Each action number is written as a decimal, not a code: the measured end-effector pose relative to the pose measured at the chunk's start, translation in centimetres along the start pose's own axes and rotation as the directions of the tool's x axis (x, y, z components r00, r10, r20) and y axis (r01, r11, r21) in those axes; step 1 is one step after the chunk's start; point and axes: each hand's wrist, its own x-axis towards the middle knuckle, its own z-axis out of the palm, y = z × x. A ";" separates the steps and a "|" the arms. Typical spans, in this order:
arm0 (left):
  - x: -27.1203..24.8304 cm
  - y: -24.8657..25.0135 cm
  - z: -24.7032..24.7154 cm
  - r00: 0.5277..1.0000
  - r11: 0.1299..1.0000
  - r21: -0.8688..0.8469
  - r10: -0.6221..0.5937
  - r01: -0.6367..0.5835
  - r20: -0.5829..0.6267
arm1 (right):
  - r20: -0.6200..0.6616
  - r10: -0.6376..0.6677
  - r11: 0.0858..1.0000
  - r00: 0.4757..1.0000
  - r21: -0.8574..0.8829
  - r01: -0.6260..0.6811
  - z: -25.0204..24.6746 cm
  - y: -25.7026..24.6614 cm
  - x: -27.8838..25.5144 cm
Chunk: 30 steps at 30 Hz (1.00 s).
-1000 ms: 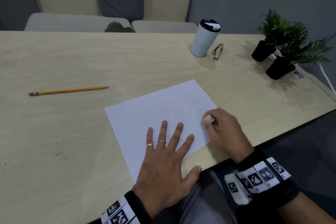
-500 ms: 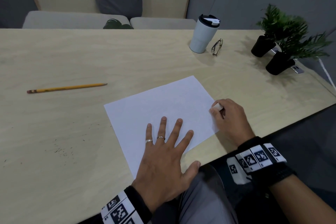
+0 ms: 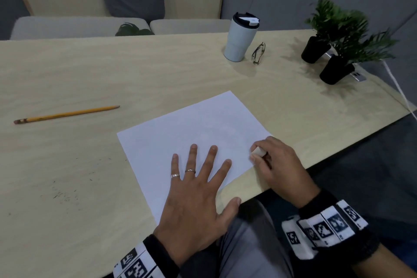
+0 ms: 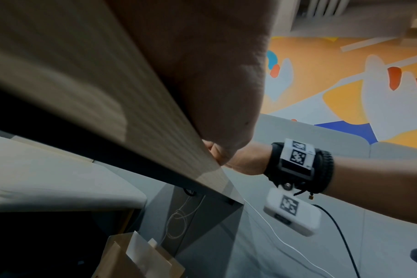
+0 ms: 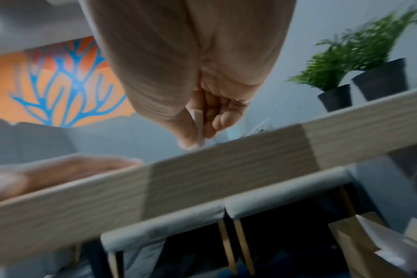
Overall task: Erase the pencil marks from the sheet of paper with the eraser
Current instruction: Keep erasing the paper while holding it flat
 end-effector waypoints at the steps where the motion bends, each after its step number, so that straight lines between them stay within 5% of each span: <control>1: 0.1 0.0 0.0 1.000 1.000 0.005 0.003 -0.003 0.001 | -0.030 0.015 1.000 0.999 0.007 -0.015 0.0 0.6 0.2; 4: 0.0 0.2 -0.1 1.000 1.000 0.006 0.003 -0.003 0.003 | -0.138 0.114 0.993 0.984 0.001 -0.115 -0.7 2.0 1.5; 9: 0.0 0.1 -0.1 1.000 1.000 0.005 0.000 0.000 0.003 | -0.017 -0.019 1.000 1.000 -0.006 0.019 0.9 -0.5 1.2; 13: 0.0 0.2 0.0 1.000 1.000 0.009 -0.001 0.001 0.006 | -0.134 0.163 0.987 0.978 0.036 -0.159 -0.2 1.4 3.6; 17: 0.0 0.1 -0.1 1.000 1.000 -0.005 -0.003 0.003 0.003 | -0.035 0.054 0.999 0.998 -0.001 -0.054 0.6 -0.4 2.9; 22: -0.1 0.0 0.0 1.000 1.000 -0.003 -0.001 0.001 -0.002 | -0.143 0.164 0.986 0.976 0.022 -0.162 -0.7 1.7 4.4; 27: -0.1 0.0 0.0 1.000 1.000 -0.014 -0.004 0.004 0.000 | -0.031 0.047 0.999 0.998 -0.001 -0.047 0.5 -0.4 2.0; 30: -0.1 0.1 0.1 1.000 1.000 -0.009 -0.003 0.003 -0.003 | -0.136 0.161 0.987 0.978 0.029 -0.159 -0.4 1.5 2.7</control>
